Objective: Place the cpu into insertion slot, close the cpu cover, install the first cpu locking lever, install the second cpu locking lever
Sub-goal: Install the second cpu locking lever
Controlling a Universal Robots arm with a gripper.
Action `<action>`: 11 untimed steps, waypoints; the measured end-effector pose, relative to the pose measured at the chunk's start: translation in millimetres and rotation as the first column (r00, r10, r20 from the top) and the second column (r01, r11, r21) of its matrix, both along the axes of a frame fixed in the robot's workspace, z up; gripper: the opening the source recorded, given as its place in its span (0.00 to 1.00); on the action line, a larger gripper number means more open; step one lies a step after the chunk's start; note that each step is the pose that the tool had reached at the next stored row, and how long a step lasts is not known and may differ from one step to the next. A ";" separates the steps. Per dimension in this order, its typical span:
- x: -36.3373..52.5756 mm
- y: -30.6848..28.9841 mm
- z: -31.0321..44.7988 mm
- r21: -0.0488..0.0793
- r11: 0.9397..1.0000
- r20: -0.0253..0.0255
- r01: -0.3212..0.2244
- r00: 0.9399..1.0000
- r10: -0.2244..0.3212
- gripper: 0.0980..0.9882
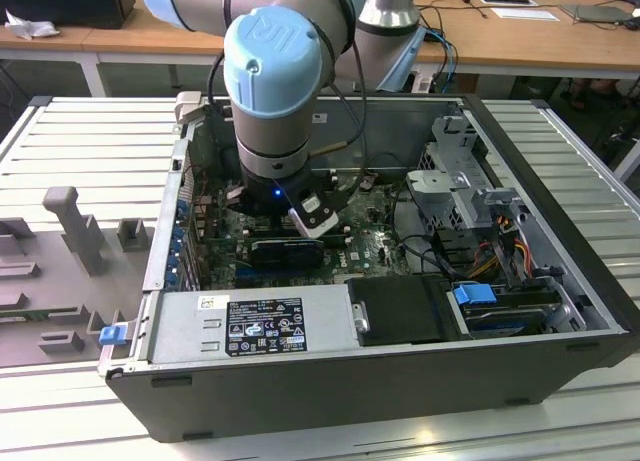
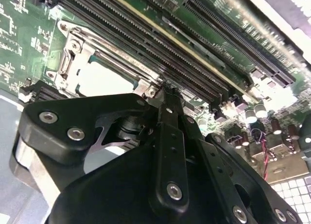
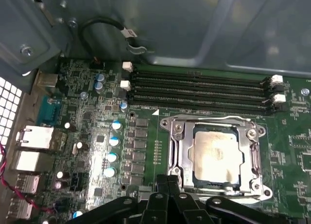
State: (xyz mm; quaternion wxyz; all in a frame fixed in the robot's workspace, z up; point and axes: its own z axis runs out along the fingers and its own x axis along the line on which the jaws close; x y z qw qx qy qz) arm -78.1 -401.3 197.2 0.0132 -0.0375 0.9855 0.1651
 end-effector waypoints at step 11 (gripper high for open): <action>-3.4 -0.6 9.4 0.026 1.000 0.001 0.000 1.000 0.000 0.01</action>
